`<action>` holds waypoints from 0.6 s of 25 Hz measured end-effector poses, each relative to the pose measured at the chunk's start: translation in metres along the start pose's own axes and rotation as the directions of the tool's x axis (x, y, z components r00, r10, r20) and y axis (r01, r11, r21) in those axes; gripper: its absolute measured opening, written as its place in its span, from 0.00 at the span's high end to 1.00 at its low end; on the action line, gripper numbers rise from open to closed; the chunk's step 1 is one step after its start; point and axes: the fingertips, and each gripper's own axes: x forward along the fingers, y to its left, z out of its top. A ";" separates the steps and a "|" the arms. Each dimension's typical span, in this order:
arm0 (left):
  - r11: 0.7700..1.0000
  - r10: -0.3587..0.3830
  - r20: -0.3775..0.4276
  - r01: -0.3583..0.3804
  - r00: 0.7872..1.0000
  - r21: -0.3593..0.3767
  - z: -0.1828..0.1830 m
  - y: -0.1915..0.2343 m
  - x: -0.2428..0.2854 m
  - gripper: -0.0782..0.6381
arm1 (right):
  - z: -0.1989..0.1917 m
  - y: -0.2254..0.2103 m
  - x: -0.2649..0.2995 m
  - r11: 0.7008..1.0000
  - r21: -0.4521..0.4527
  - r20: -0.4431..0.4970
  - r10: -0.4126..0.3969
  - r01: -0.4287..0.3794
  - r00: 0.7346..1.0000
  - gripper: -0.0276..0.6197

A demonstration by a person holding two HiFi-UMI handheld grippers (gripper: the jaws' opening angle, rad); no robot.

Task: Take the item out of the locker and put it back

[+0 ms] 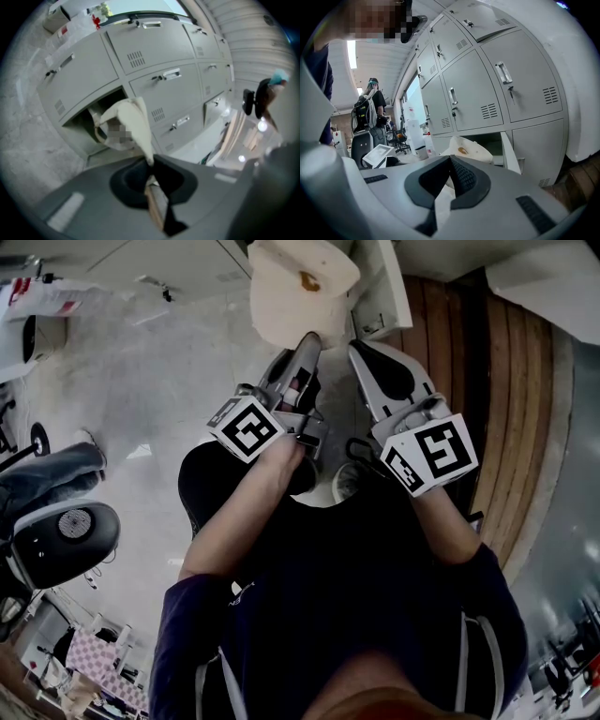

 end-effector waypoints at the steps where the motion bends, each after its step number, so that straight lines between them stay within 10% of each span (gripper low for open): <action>1: 1.000 0.001 -0.001 -0.001 1.000 0.000 0.000 0.001 0.001 0.87 | -0.001 -0.001 0.001 1.000 0.000 -0.001 -0.002 0.002 1.000 0.95; 15: 1.000 0.016 0.004 -0.016 1.000 -0.008 0.016 0.037 0.044 0.87 | -0.007 -0.019 0.026 1.000 0.025 -0.007 -0.019 0.019 1.000 0.95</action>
